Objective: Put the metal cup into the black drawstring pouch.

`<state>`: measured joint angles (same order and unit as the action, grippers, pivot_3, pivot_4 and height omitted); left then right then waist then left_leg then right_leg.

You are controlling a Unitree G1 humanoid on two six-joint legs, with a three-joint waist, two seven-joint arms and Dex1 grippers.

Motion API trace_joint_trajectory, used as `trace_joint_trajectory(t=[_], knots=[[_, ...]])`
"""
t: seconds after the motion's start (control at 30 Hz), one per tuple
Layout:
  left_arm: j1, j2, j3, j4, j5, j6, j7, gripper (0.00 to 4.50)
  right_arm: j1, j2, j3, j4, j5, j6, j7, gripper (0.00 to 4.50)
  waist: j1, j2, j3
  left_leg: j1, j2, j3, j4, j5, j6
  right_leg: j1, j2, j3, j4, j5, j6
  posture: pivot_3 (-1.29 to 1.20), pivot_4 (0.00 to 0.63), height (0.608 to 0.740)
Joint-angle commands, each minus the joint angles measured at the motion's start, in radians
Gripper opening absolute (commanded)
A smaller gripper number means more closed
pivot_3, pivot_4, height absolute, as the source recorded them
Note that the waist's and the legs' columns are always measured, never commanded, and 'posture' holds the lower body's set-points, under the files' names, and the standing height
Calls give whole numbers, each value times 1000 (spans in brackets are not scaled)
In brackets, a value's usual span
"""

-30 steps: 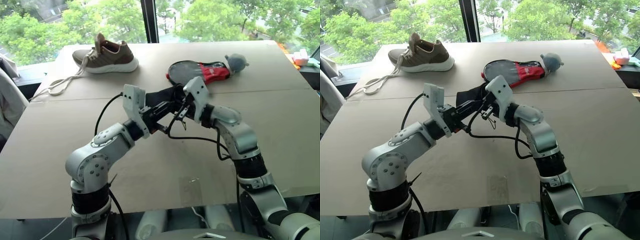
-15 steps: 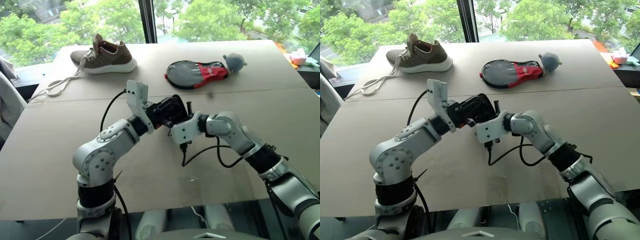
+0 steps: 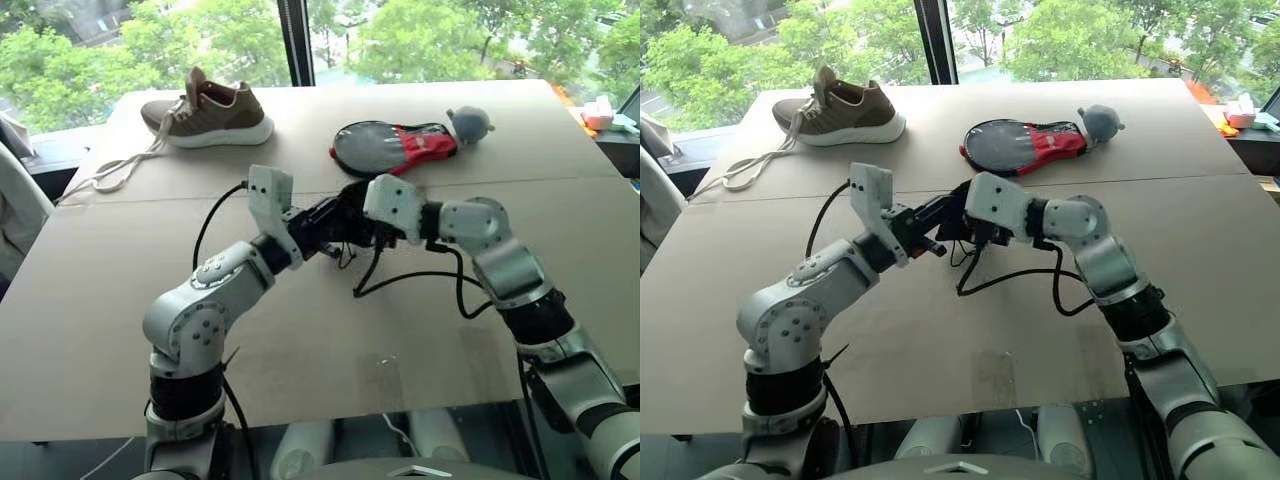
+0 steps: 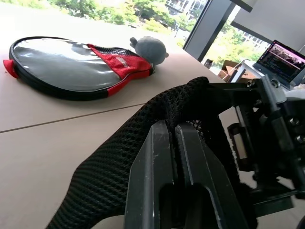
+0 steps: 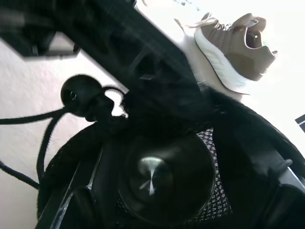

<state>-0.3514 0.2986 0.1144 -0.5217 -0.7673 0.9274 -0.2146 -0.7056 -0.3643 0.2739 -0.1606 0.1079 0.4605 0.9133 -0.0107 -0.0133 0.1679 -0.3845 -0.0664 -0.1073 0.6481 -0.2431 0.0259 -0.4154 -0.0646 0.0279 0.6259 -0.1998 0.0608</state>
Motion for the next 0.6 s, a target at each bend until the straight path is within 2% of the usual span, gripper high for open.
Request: trace_joint_trajectory(t=[0.03,0.2,0.3,0.37,0.47,0.6], knots=[[8,11,-15,-8,15,-21,-13,0,-17,12,-111,-88,110,192,-49,3073,1,0,0,0,0,0,0,0,0,0,0,0,0,0,0,0,150,736],[-3,7,-22,8,17,-31,-16,0,-14,48,-183,-116,209,412,-138,3073,0,0,0,0,0,0,0,-1,1,-1,0,-1,0,0,0,0,150,736],[-13,-3,-6,22,12,-35,-5,0,-17,73,-275,-129,313,517,-175,3073,0,0,0,-1,0,0,0,-1,1,-1,0,-1,0,0,0,0,150,736],[-16,-12,10,28,1,-33,3,0,-13,40,-301,-131,325,488,-171,3073,3,0,0,-1,0,-1,0,-1,1,-1,-1,-1,0,0,0,0,150,736],[-25,-31,33,32,-22,-27,17,0,19,-43,-274,-131,282,330,-112,3073,3,0,0,-2,-1,-1,0,-1,1,-1,-1,-1,0,0,0,0,150,736],[-60,-83,83,45,-72,-25,71,0,44,-62,-326,-149,386,320,-69,3073,-2,0,0,-2,0,0,0,-1,1,-2,-1,-1,-1,0,0,0,150,736]])
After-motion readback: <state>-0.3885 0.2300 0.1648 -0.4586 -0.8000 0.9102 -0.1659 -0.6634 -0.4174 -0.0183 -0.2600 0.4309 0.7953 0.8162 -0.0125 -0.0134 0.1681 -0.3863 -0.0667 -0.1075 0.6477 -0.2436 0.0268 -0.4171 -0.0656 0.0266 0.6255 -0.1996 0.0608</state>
